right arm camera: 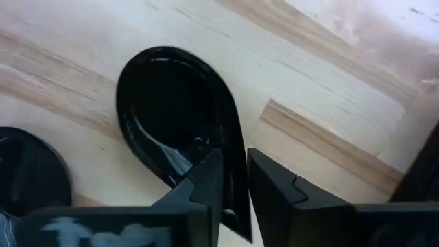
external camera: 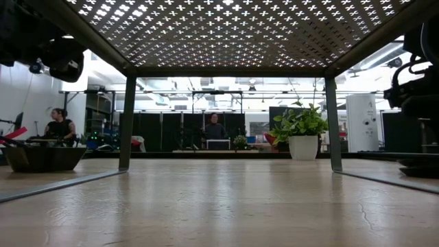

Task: Pick & Place Mini shaped plates
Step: Put the drop-shaped plate on the shelf

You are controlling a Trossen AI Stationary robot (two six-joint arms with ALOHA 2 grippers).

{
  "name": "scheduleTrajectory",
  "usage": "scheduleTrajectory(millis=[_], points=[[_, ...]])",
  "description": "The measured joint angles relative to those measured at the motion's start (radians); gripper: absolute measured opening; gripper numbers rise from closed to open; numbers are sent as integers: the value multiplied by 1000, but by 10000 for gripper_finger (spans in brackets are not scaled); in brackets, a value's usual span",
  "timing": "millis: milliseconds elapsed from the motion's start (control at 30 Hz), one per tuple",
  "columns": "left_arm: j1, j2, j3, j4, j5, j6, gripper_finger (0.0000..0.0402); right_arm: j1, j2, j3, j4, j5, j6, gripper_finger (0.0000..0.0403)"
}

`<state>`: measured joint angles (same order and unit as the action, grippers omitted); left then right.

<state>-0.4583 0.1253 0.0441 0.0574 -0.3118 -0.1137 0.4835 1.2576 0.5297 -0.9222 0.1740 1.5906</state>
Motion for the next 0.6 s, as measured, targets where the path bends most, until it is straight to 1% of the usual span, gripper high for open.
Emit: scheduleTrajectory(millis=[367,600], points=[[0,0,0,-1,0,0,163,0,-12,14,-6,11,-11,36],[0,0,0,-1,0,1,163,0,-12,14,-6,12,-24,10]])
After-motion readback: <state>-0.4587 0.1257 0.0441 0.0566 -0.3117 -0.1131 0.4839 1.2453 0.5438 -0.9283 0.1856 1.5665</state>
